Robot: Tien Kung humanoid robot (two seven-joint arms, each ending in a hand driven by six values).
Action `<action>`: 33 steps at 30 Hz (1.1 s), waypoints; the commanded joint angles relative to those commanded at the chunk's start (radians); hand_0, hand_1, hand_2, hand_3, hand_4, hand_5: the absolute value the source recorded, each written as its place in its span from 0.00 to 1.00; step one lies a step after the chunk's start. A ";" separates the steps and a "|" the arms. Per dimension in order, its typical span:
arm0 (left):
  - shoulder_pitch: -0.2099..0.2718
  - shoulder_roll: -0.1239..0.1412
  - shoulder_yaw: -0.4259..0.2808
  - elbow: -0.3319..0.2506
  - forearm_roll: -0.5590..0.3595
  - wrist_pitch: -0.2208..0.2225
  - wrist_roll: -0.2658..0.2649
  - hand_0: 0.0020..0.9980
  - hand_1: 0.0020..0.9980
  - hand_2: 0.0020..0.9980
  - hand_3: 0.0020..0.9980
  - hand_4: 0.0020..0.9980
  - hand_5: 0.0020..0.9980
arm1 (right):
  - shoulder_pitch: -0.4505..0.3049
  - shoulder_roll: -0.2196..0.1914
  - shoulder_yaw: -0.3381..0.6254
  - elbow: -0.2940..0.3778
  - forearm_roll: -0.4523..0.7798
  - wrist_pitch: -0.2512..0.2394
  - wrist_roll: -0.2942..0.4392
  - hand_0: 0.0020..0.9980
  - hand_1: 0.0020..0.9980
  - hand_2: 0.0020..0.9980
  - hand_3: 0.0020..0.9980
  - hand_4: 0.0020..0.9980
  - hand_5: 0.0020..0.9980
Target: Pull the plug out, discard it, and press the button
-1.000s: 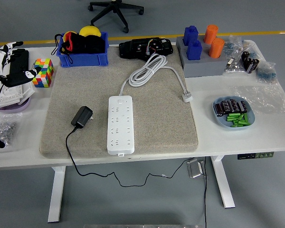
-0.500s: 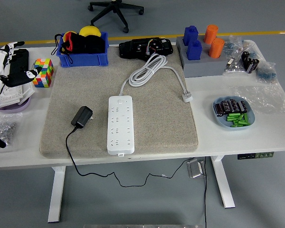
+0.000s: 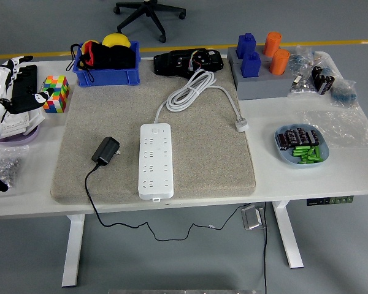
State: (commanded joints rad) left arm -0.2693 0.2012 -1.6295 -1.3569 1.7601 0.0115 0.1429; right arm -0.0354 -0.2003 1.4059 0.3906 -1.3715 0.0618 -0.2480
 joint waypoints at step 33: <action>0.001 0.003 -0.008 -0.006 -0.001 0.001 -0.004 0.80 0.78 0.76 0.84 0.80 0.04 | 0.009 -0.005 -0.004 0.000 0.000 0.001 0.000 0.79 0.74 0.74 0.74 0.79 0.76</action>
State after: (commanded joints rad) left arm -0.2682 0.2042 -1.6374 -1.3631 1.7587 0.0126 0.1390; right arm -0.0267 -0.2050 1.4021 0.3908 -1.3711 0.0624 -0.2477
